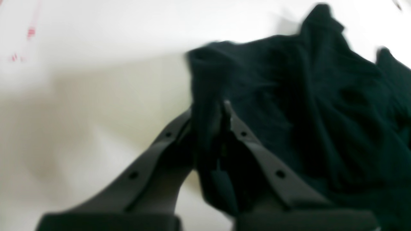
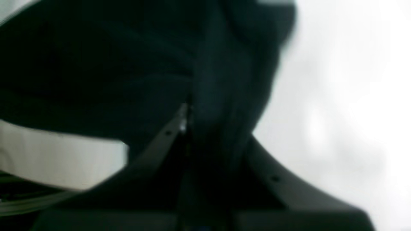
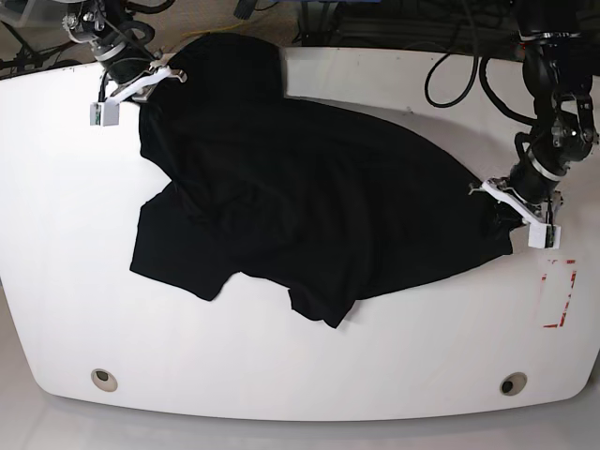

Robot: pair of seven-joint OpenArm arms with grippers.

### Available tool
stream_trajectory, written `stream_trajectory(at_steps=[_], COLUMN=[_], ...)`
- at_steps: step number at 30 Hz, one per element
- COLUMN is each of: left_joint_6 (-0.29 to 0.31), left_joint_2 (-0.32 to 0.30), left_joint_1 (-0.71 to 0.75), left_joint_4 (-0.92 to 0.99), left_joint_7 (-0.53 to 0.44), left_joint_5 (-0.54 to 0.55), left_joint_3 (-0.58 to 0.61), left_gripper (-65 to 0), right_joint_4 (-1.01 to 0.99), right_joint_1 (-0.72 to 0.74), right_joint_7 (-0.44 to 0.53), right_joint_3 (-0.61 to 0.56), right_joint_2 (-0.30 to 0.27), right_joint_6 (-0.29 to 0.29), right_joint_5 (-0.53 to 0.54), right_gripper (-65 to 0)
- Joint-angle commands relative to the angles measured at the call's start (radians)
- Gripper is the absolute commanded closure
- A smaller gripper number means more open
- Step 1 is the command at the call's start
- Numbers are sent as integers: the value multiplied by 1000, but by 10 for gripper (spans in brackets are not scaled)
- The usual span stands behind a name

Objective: Fold the T-shirt properly
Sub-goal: 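Lift the shirt with both grippers and swing it toward the table edge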

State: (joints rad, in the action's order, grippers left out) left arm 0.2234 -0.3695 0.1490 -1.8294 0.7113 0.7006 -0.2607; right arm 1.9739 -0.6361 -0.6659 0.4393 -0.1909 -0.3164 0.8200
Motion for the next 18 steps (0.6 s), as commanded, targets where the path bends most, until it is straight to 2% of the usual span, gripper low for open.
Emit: stream_trajectory(at_steps=[1,7,11,16,18], left_joint_6=[14,18,17,12,12], left_joint_2=[-3,0,4,8,42], left_joint_1=[1,-12,-62,-153,-188], left_joint_4=[-105,-152,-149,-146,-145], left_joint_7=[-26,-26,-28,-26,-26], left_joint_5=[0,-101,-160,-267,-324], left_joint_3=[4,51,37,51,82], left_gripper=[-1,-1,-1,-1,-1], right_joint_4=[18,-14,-48,-141,-180], right_joint_1=[45,193,292,434,503], right_joint_7=[21,19,7,-7,-7], right_joint_3=[6,2,-6,-79,-115], right_joint_2=[-38,-112,-164,-230,-243], right_joint_6=[-10,-10,-10,-10,-10], right_joint_5=[20,20,20,20,19], right_gripper=[0,0,0,0,0])
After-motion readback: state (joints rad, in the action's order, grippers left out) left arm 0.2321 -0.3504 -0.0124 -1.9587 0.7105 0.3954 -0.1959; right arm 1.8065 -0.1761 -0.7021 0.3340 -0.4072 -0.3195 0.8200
